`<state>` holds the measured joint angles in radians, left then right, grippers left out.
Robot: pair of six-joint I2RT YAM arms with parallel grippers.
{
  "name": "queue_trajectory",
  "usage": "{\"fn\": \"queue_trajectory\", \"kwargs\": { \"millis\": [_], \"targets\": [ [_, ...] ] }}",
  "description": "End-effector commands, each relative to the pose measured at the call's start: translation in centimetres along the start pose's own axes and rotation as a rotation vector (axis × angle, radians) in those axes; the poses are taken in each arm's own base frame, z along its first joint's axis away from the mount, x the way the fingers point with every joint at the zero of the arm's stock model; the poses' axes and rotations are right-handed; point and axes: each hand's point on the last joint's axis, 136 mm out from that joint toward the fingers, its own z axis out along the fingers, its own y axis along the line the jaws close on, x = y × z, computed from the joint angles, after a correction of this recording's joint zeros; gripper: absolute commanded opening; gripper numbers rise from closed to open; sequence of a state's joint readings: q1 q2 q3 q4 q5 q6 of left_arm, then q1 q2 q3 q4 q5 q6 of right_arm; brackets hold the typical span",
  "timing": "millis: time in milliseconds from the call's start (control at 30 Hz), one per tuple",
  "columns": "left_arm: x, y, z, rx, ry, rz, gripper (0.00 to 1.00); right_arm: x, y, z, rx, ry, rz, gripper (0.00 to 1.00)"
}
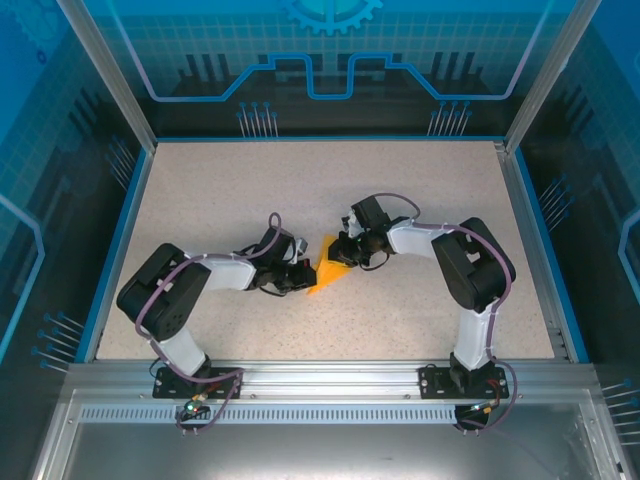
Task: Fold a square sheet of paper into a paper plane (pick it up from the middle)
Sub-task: Fourth fold the wing at the center of the table.
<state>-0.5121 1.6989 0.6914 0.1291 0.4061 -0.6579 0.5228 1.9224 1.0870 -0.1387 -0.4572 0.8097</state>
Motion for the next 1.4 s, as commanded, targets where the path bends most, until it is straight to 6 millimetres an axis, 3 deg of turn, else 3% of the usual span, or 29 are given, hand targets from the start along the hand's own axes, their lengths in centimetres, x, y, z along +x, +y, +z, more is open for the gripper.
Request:
{"fn": "queue_trajectory", "kwargs": {
  "millis": [0, 500, 1100, 1367],
  "targets": [
    [0.2, 0.7, 0.3, -0.008, 0.044, -0.068, 0.00, 0.0, -1.0, 0.3, 0.035, 0.017, 0.012, 0.14],
    [0.2, 1.5, 0.1, -0.015, 0.041, -0.121, 0.00, -0.5, 0.6, 0.7, -0.036, 0.029, -0.008, 0.15],
    [0.4, 2.7, 0.4, -0.013, 0.091, -0.217, 0.00, -0.5, -2.5, 1.6, 0.083, 0.038, 0.035, 0.14],
    [0.6, 3.4, 0.6, -0.024, 0.100, -0.252, 0.00, -0.5, 1.4, 0.2, -0.020, 0.027, -0.053, 0.16]
  ]
}}
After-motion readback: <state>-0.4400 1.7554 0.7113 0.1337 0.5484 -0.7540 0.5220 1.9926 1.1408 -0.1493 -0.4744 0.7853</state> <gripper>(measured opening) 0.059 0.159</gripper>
